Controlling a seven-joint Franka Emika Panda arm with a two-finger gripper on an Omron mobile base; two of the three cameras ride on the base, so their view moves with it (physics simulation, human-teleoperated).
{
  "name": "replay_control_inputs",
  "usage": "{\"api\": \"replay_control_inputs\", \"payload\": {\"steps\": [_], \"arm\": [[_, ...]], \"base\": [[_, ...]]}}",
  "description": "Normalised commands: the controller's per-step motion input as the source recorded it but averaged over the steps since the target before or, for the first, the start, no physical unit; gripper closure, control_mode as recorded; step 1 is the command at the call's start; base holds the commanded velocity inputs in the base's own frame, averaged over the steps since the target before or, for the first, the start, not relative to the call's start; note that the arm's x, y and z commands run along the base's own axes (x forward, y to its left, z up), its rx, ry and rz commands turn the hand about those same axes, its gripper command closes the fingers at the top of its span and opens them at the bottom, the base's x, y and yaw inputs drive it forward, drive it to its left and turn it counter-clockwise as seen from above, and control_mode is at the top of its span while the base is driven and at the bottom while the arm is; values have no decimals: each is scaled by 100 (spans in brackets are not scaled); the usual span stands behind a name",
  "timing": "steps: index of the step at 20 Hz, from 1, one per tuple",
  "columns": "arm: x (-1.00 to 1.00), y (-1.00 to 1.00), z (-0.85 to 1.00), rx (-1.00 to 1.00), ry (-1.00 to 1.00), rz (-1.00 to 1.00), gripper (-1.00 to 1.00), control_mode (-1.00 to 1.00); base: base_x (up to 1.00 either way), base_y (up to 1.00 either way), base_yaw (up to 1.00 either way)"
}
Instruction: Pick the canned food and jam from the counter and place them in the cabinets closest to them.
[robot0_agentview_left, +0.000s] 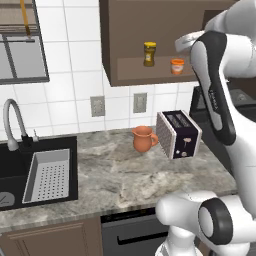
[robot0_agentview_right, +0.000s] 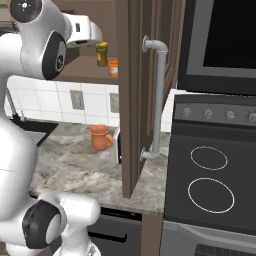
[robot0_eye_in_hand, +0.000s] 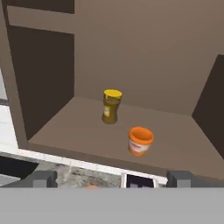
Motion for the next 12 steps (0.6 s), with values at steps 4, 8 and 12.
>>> {"api": "replay_control_inputs", "payload": {"steps": [4, 8, 12], "arm": [[-100, 5, 47, 0, 0, 0, -100, -100], [-100, 0, 30, 1, -5, 0, -100, -100], [-100, 0, 23, 0, -2, 0, -100, -100]], "base": [[0, 0, 0], [0, 0, 0], [0, 0, 0]]}}
